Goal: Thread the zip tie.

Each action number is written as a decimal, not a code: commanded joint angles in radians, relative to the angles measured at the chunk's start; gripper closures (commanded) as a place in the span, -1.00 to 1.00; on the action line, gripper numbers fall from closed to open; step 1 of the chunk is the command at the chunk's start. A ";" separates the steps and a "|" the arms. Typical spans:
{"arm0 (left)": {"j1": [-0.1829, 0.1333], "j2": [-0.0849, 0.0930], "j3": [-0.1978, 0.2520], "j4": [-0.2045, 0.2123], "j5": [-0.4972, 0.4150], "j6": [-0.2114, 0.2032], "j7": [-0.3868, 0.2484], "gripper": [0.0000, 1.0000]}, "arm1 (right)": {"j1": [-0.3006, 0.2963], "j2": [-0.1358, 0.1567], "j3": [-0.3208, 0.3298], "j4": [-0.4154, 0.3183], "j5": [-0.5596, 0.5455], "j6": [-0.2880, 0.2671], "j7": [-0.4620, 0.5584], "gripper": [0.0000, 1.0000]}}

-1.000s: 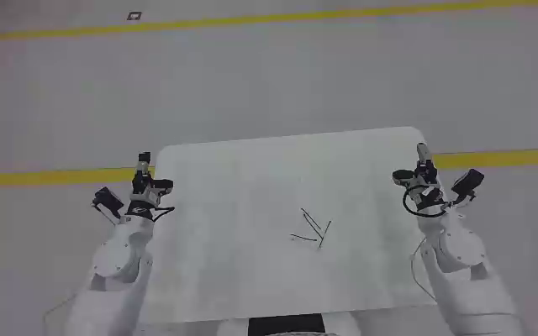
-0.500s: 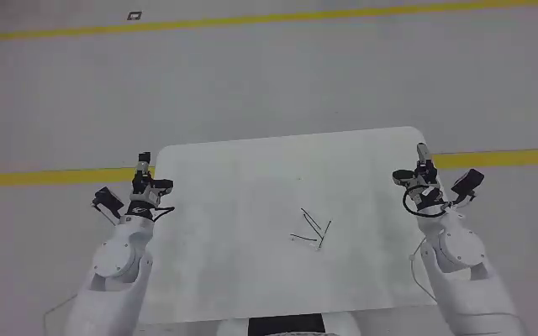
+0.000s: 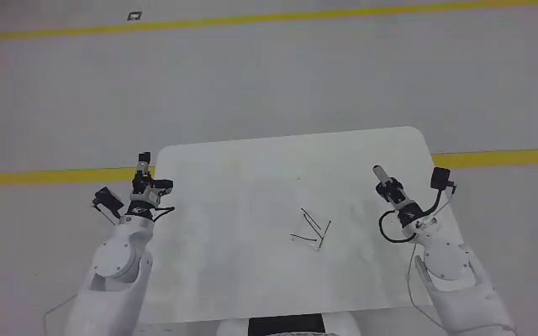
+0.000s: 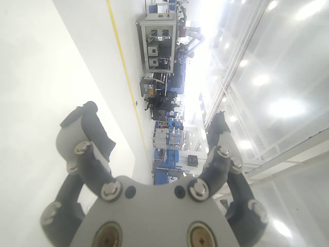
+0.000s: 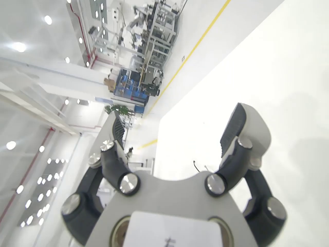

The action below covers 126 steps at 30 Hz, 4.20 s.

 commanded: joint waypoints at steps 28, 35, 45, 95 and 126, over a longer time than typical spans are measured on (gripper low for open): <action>0.000 0.000 0.000 0.000 0.000 0.000 0.000 -1.00 | 0.184 0.008 -0.128 0.057 -0.446 -0.062 0.122 -1.00; 0.000 0.000 0.000 0.000 0.000 0.000 0.000 -1.00 | 0.212 0.014 -0.136 0.040 -0.523 -0.118 0.178 -1.00; 0.000 0.000 0.000 0.000 0.000 0.000 0.000 -1.00 | 0.311 0.034 -0.303 0.035 -0.820 -0.159 0.393 -1.00; 0.000 0.000 0.000 0.000 0.000 0.000 0.000 -1.00 | 0.477 0.079 -0.601 -0.095 -0.878 -0.159 0.922 -1.00; 0.000 0.000 0.000 0.000 0.000 0.000 0.000 -1.00 | 0.523 0.046 -0.676 -0.044 -0.773 0.159 1.028 -1.00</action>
